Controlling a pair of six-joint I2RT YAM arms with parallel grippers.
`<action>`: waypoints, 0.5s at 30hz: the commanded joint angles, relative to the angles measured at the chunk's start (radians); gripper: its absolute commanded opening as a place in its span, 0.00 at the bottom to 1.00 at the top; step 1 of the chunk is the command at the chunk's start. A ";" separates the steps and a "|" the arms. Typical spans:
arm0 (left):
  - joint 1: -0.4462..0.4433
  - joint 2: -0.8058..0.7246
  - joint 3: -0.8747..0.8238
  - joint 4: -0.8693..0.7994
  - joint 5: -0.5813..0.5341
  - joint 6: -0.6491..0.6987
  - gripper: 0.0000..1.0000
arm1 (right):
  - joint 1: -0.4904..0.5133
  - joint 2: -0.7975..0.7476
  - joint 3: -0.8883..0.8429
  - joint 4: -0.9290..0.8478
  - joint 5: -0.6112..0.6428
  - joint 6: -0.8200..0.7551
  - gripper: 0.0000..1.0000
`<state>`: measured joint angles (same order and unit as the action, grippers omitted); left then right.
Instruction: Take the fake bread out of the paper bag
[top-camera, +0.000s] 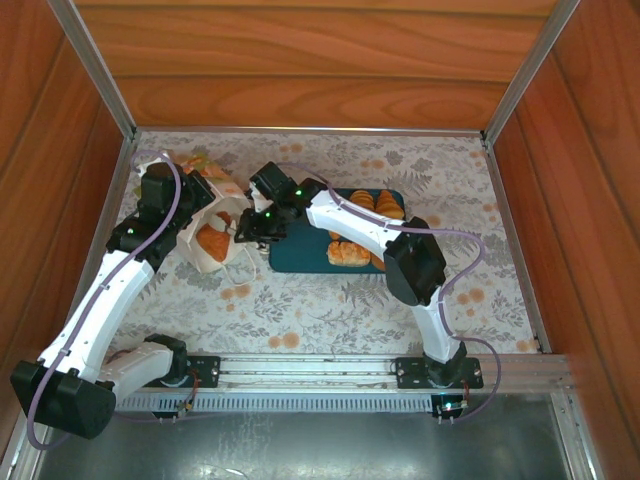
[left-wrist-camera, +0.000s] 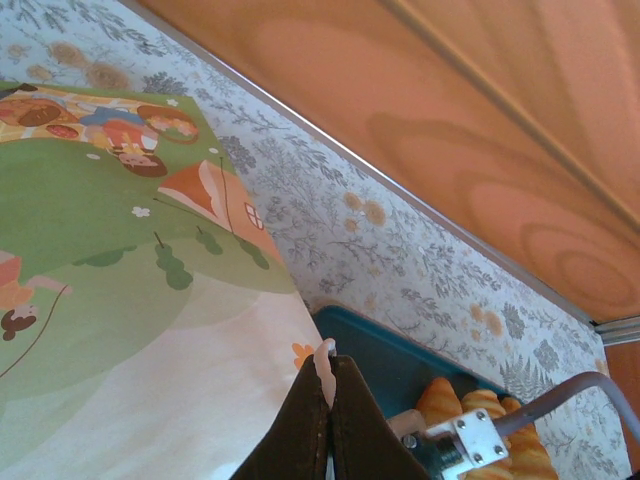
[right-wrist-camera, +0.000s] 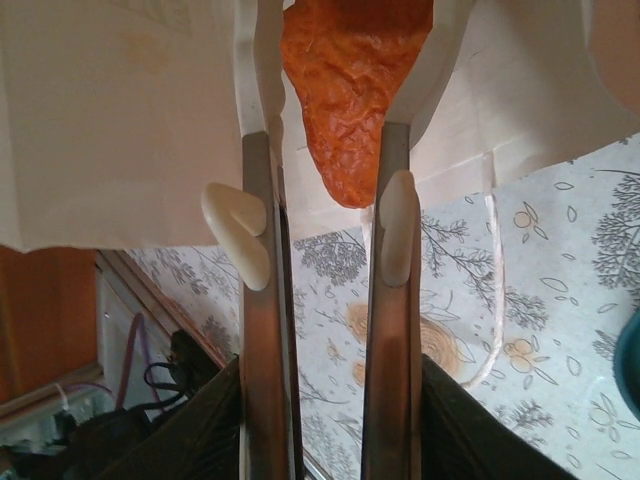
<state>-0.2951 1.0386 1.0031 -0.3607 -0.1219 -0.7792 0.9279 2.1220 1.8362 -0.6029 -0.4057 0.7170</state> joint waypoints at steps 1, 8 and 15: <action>-0.009 -0.014 0.005 0.021 0.008 0.000 0.00 | -0.003 0.019 -0.003 0.079 -0.046 0.080 0.41; -0.010 -0.017 0.004 0.021 0.005 -0.001 0.00 | 0.007 -0.012 0.011 -0.008 0.044 0.036 0.42; -0.010 -0.017 0.006 0.021 0.005 0.001 0.00 | 0.013 -0.007 -0.006 -0.008 0.038 0.032 0.43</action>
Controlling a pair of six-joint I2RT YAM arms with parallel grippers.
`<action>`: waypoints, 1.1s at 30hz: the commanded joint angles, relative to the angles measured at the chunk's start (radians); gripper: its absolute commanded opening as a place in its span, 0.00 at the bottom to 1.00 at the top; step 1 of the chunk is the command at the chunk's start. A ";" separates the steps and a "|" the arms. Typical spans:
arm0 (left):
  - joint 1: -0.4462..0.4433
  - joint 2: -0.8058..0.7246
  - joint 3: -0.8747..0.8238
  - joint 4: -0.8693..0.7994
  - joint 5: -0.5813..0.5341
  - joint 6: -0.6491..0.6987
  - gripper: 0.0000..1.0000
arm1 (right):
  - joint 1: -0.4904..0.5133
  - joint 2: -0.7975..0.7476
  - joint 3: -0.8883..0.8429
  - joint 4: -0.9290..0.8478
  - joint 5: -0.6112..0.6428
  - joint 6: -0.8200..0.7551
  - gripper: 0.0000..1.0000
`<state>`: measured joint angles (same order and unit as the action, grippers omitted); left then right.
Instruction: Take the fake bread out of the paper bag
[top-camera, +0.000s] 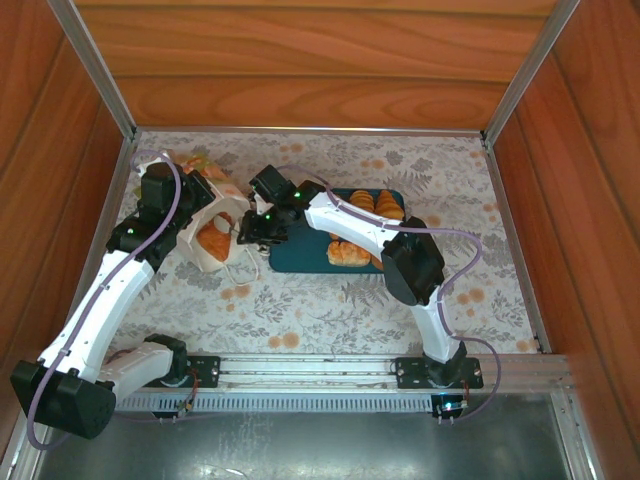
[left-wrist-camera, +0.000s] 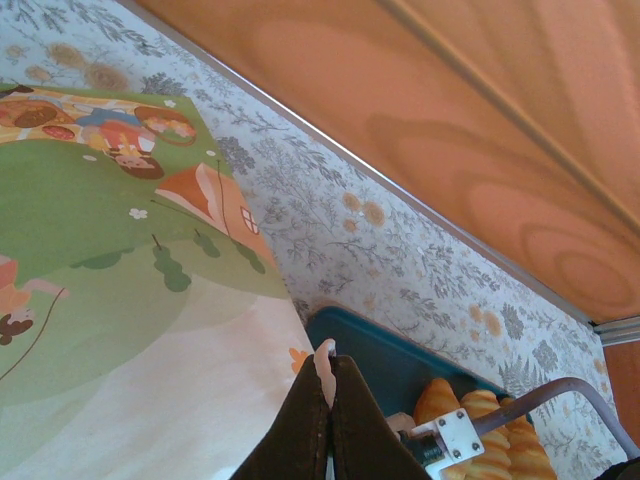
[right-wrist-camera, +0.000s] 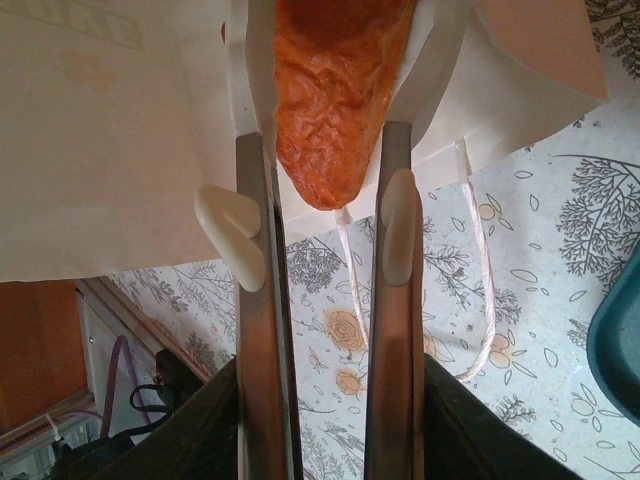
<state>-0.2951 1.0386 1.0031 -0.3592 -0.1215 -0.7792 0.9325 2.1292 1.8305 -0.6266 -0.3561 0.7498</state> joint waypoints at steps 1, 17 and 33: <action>-0.009 -0.017 0.005 0.020 0.003 -0.001 0.00 | 0.009 -0.015 -0.013 0.049 -0.038 0.020 0.43; -0.009 -0.031 -0.005 0.019 0.003 -0.003 0.00 | 0.009 -0.006 -0.026 0.113 -0.108 0.064 0.25; -0.008 -0.019 -0.008 0.019 -0.048 -0.046 0.00 | 0.006 -0.282 -0.261 0.245 -0.129 0.081 0.12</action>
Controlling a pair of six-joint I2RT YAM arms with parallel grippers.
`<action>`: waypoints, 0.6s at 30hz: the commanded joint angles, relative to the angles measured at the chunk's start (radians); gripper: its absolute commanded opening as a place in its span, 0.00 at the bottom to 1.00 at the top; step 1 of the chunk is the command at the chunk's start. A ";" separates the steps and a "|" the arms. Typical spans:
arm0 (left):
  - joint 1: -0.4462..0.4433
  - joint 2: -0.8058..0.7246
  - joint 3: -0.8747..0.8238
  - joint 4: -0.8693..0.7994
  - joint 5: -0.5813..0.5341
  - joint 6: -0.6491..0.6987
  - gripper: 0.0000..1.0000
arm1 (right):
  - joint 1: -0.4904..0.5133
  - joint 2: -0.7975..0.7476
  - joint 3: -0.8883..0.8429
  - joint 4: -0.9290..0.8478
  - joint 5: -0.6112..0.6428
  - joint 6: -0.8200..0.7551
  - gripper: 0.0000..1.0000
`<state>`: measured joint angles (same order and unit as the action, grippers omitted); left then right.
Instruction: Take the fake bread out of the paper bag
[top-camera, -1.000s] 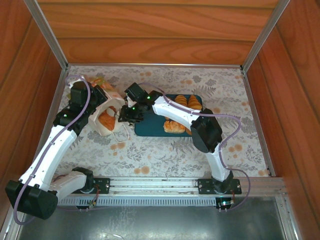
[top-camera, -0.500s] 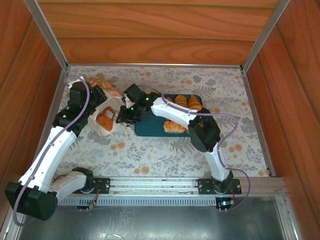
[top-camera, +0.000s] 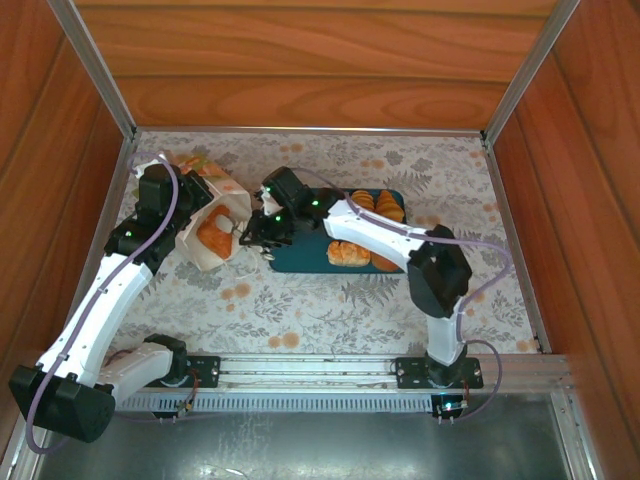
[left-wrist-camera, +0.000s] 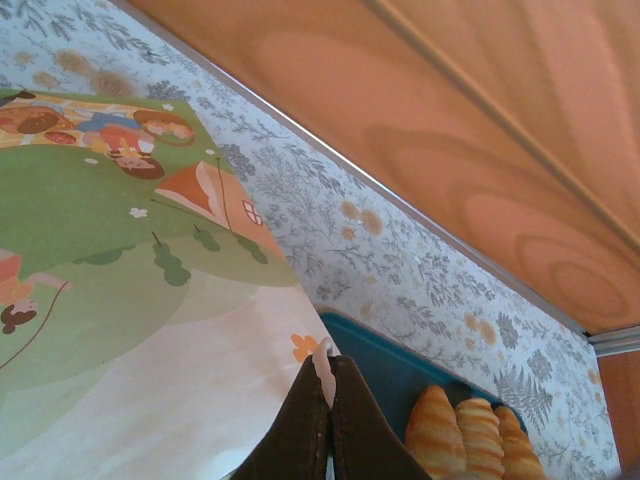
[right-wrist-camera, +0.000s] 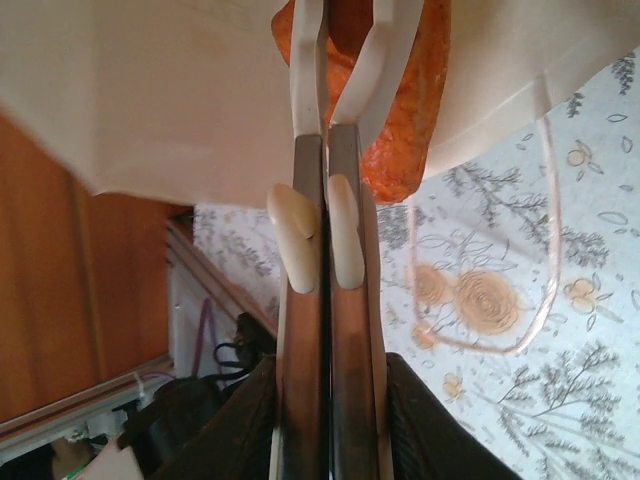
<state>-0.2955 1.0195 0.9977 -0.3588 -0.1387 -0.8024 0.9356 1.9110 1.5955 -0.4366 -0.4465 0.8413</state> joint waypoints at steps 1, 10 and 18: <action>-0.009 0.004 -0.001 0.019 -0.033 -0.028 0.00 | 0.003 -0.081 -0.045 0.055 -0.045 -0.018 0.12; -0.009 0.039 0.016 0.007 -0.093 -0.061 0.00 | 0.000 -0.278 -0.222 0.041 -0.035 -0.058 0.12; -0.009 0.064 0.041 -0.023 -0.152 -0.059 0.00 | -0.010 -0.485 -0.399 -0.050 0.022 -0.085 0.13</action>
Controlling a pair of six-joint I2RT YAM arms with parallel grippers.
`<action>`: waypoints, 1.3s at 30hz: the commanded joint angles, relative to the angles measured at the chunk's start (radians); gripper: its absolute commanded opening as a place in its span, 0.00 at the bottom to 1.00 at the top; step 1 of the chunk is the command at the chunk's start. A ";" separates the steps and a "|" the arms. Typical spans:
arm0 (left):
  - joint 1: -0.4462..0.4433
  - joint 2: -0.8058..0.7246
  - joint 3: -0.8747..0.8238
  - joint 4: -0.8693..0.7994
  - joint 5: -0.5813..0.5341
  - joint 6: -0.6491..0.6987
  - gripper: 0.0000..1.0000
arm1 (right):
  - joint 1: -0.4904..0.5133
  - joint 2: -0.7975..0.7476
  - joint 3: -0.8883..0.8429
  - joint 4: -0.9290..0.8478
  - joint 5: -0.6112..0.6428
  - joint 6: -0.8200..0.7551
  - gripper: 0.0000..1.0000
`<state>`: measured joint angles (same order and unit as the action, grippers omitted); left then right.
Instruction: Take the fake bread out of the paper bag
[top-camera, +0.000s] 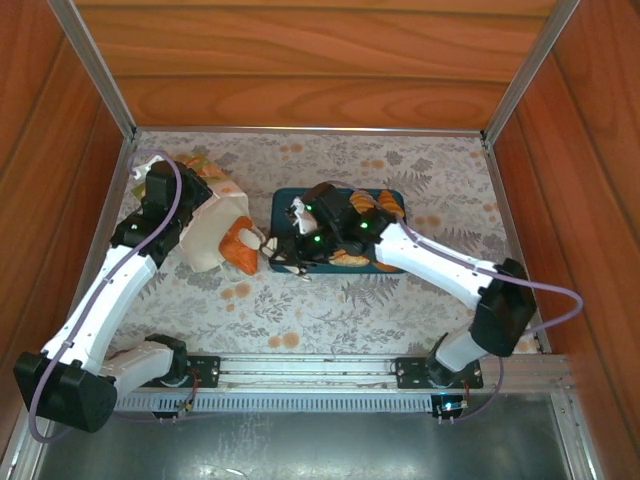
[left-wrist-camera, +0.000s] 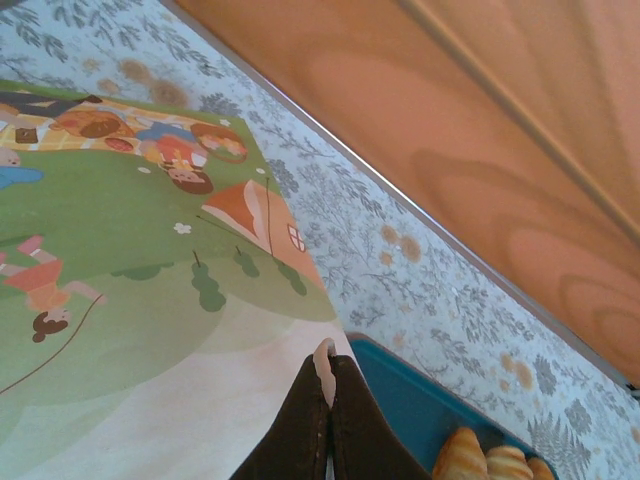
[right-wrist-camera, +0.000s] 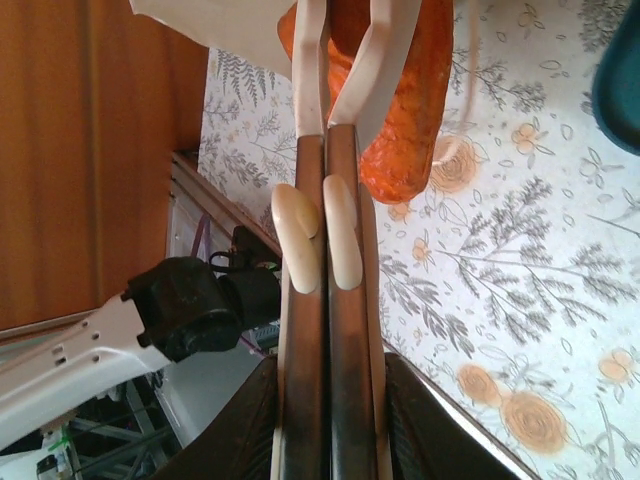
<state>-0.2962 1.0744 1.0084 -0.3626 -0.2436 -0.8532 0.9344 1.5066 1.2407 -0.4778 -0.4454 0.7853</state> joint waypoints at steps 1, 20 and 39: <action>-0.008 0.010 0.032 -0.022 -0.052 -0.010 0.00 | -0.015 -0.110 -0.072 -0.011 0.034 -0.019 0.12; -0.007 -0.055 0.014 -0.043 -0.079 -0.003 0.00 | -0.163 -0.127 -0.316 0.257 0.189 0.306 0.15; -0.007 -0.060 0.003 -0.043 -0.076 -0.001 0.00 | -0.164 -0.169 -0.266 -0.090 -0.022 0.004 0.40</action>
<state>-0.2966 1.0191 1.0107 -0.3897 -0.3130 -0.8642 0.7769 1.3453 0.9432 -0.5186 -0.3592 0.8841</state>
